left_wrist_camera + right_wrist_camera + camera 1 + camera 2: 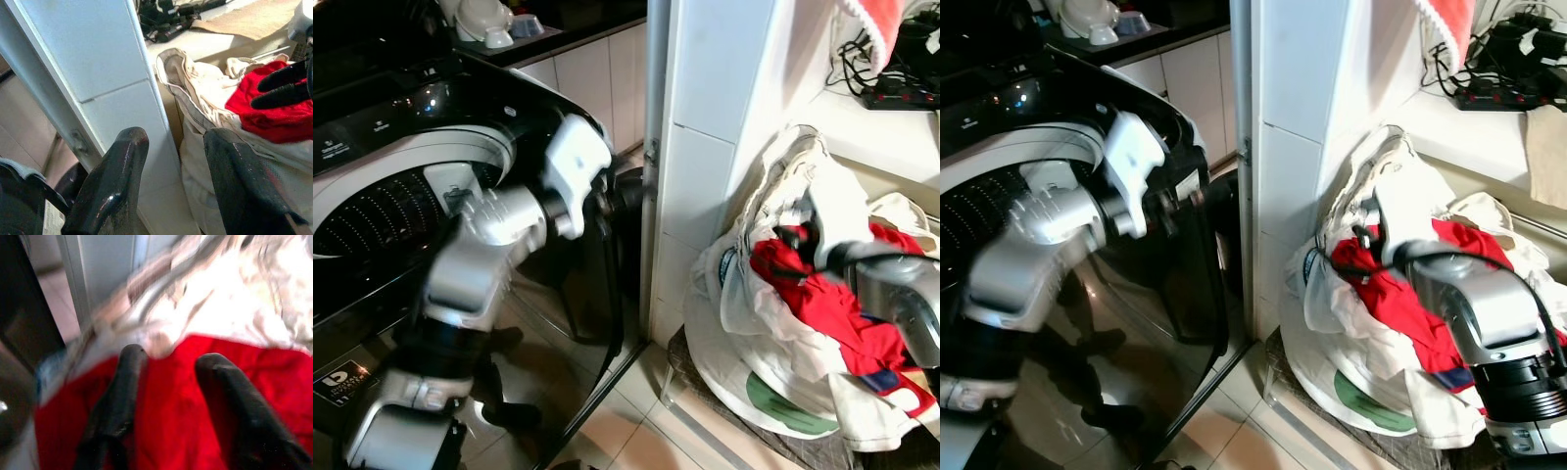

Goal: Clothes washing

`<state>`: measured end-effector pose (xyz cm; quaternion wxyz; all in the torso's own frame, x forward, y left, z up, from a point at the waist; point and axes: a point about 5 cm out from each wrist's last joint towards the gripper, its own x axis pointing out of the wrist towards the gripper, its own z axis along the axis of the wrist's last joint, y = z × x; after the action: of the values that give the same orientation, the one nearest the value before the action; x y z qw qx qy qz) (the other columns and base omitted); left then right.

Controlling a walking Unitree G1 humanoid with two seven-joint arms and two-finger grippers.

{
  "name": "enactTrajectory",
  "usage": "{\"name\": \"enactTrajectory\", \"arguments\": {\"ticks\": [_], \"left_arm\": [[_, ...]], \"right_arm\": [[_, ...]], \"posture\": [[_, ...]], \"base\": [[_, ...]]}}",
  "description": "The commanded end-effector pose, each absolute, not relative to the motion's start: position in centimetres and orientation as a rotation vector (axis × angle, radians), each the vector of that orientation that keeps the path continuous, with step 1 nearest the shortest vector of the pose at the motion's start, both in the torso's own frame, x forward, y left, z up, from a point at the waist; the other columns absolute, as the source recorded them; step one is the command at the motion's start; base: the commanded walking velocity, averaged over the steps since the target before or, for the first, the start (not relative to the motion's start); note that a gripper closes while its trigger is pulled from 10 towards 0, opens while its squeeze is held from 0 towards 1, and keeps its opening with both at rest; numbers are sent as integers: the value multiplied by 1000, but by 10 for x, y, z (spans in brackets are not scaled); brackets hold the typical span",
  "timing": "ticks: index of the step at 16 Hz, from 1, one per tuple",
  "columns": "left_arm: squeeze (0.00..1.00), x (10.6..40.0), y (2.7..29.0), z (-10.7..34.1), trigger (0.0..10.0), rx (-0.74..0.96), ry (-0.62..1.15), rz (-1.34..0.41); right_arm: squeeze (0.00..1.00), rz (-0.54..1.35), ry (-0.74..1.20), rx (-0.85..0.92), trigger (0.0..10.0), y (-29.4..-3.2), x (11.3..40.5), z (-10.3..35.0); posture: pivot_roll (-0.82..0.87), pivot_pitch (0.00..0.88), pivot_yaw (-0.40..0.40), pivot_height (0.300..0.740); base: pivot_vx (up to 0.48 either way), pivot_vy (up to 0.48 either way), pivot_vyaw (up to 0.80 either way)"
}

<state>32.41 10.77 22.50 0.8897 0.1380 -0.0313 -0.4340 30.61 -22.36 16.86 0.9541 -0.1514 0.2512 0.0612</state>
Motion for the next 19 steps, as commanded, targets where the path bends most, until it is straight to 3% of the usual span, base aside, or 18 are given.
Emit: {"name": "enactTrajectory", "arguments": {"ticks": [1,6,8,10,11,12,13,16,19], "left_arm": [[0,319,105,229,10000,288,-81,-927],[0,301,89,211,10000,190,-85,-1016],[0,297,85,210,10000,142,-94,-1037],[0,289,83,201,10000,126,-95,-1059],[0,287,83,194,10000,143,-84,-1057],[0,286,82,192,10000,146,-80,-1055],[0,284,82,189,10000,142,-78,-1054],[0,285,89,176,10000,137,-67,-936],[0,290,104,173,10000,6,-61,-803]], "right_arm": [[1000,117,545,-347,10000,-229,304,165],[1000,56,678,-293,10000,-253,297,127],[0,48,714,-283,10000,-259,295,112],[0,25,730,-231,9647,-264,294,99],[0,16,734,-226,5098,-266,293,97],[0,15,735,-219,4471,-267,293,95],[0,13,735,-216,78,-267,293,94],[0,12,719,-209,0,-268,293,92],[0,27,704,-200,0,-264,293,93]], "posture": [[-47,0,67,740],[-50,0,72,740],[-47,0,70,740],[-40,0,61,740],[-40,0,61,740],[-40,0,61,740],[-41,0,58,740],[-46,0,60,740],[-44,0,57,740]], "base": [[0,0,0],[0,0,0],[0,0,0],[0,0,0],[0,0,0],[0,0,0],[0,0,0],[0,0,0],[0,0,0]]}}
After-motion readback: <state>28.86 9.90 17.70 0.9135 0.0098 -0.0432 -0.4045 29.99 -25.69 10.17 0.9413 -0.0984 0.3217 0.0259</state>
